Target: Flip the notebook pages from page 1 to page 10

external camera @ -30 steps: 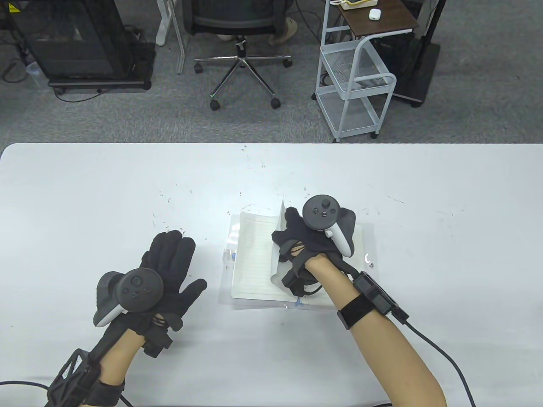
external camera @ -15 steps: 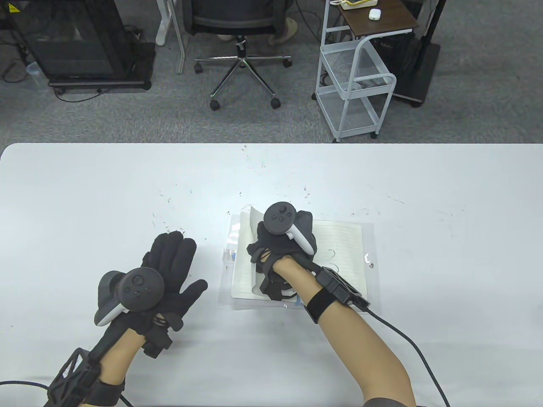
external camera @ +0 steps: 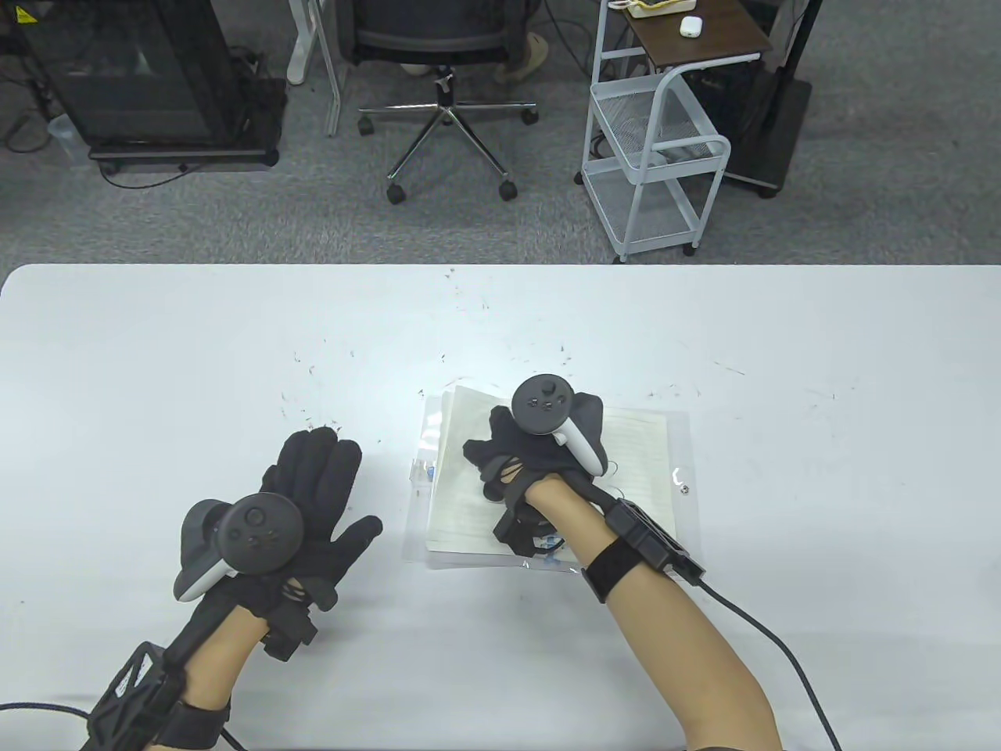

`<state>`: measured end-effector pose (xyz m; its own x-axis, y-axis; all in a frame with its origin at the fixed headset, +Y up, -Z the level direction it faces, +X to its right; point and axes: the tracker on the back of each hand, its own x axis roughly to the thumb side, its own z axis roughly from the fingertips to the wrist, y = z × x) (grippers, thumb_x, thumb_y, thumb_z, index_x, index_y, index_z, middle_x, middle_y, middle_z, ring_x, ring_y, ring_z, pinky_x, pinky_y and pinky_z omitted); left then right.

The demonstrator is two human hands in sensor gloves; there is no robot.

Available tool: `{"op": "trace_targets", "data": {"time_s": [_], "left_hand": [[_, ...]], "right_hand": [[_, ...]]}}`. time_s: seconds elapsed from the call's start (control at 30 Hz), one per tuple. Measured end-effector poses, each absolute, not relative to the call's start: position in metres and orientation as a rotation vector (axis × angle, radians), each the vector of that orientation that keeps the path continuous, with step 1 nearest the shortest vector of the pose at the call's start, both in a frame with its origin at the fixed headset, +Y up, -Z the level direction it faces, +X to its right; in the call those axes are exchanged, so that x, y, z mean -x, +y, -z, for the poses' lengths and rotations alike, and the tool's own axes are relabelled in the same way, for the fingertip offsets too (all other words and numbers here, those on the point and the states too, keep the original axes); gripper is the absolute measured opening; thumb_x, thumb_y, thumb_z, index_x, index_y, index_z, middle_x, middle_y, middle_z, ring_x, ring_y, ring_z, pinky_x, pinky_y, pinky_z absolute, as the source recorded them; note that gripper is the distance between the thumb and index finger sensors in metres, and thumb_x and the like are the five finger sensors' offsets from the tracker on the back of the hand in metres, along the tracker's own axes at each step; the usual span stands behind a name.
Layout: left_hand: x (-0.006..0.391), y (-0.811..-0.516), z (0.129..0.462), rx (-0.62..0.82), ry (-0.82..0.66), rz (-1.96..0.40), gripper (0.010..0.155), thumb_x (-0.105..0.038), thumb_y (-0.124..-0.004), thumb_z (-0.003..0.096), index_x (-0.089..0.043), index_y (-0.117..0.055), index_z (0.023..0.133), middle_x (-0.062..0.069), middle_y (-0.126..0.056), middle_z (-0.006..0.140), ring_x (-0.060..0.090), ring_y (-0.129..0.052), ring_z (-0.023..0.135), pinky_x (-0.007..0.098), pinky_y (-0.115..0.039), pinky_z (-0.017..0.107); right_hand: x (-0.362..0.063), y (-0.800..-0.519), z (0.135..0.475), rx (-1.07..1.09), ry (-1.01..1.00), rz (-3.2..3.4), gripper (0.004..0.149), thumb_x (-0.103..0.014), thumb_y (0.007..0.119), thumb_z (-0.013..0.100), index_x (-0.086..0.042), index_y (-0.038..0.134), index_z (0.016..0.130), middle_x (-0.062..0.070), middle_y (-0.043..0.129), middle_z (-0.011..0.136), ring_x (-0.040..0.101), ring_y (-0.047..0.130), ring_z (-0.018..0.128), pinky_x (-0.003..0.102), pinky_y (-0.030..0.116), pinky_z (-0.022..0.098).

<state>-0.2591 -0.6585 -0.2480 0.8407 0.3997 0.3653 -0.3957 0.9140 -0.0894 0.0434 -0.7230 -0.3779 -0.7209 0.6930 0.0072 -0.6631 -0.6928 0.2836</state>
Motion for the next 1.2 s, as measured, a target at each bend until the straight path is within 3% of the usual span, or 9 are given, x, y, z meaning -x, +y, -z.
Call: {"op": "trace_targets", "data": {"time_s": [0.2,0.3,0.43,0.53,0.63,0.93,1.2], "left_hand": [[0.260,-0.659,0.249,0.013,-0.381,-0.420,0.087,-0.069,-0.064,0.0455,-0.025,-0.033,0.114,0.010,-0.021,0.119,0.046,-0.019,0.115,0.071,-0.034,0.075],[0.260,-0.659,0.249,0.015,-0.379,-0.419,0.087,-0.069,-0.063,0.0455,-0.025,-0.032,0.114,0.010,-0.021,0.119,0.046,-0.019,0.115,0.071,-0.034,0.075],[0.260,-0.659,0.249,0.015,-0.379,-0.419,0.087,-0.069,-0.064,0.0455,-0.025,-0.033,0.114,0.009,-0.022,0.119,0.046,-0.019,0.115,0.071,-0.034,0.075],[0.259,-0.659,0.247,0.029,-0.364,-0.417,0.087,-0.069,-0.063,0.0455,-0.025,-0.032,0.114,0.009,-0.021,0.119,0.046,-0.018,0.115,0.071,-0.034,0.075],[0.259,-0.659,0.248,0.036,-0.362,-0.416,0.087,-0.069,-0.064,0.0455,-0.025,-0.032,0.114,0.010,-0.021,0.119,0.046,-0.019,0.115,0.071,-0.034,0.075],[0.258,-0.659,0.249,0.042,-0.368,-0.414,0.087,-0.069,-0.064,0.0455,-0.025,-0.032,0.114,0.010,-0.022,0.119,0.046,-0.019,0.115,0.071,-0.034,0.075],[0.257,-0.657,0.248,0.036,-0.370,-0.417,0.087,-0.069,-0.063,0.0456,-0.025,-0.032,0.114,0.010,-0.021,0.119,0.046,-0.018,0.115,0.071,-0.034,0.075]], "right_hand": [[-0.114,-0.715,0.369,-0.045,0.151,-2.440,0.075,-0.046,0.083,0.047,0.001,0.046,0.094,0.022,0.091,0.073,0.023,0.110,0.038,0.048,0.088,0.035],[-0.147,-0.720,0.365,-0.027,0.064,-2.579,0.080,-0.050,0.083,0.047,-0.003,0.041,0.096,0.025,0.082,0.083,0.033,0.104,0.053,0.055,0.083,0.042],[-0.172,-0.740,0.362,-0.068,0.175,-2.755,0.094,-0.063,0.079,0.047,-0.010,0.024,0.100,0.030,0.049,0.103,0.057,0.063,0.087,0.071,0.059,0.057],[-0.180,-0.759,0.360,-0.076,0.381,-2.811,0.104,-0.075,0.072,0.046,-0.013,0.007,0.099,0.034,0.022,0.105,0.066,0.028,0.093,0.079,0.036,0.060],[-0.183,-0.778,0.360,-0.103,0.547,-2.820,0.109,-0.080,0.069,0.045,-0.014,-0.001,0.095,0.036,0.012,0.102,0.066,0.014,0.091,0.081,0.026,0.058],[-0.173,-0.787,0.358,-0.143,0.567,-2.809,0.109,-0.074,0.071,0.046,-0.010,-0.004,0.093,0.032,0.013,0.102,0.060,0.009,0.091,0.081,0.023,0.057],[-0.159,-0.767,0.351,-0.180,0.320,-2.809,0.102,-0.051,0.087,0.044,-0.008,0.011,0.096,0.023,0.044,0.105,0.059,0.029,0.094,0.078,0.033,0.059]]}}
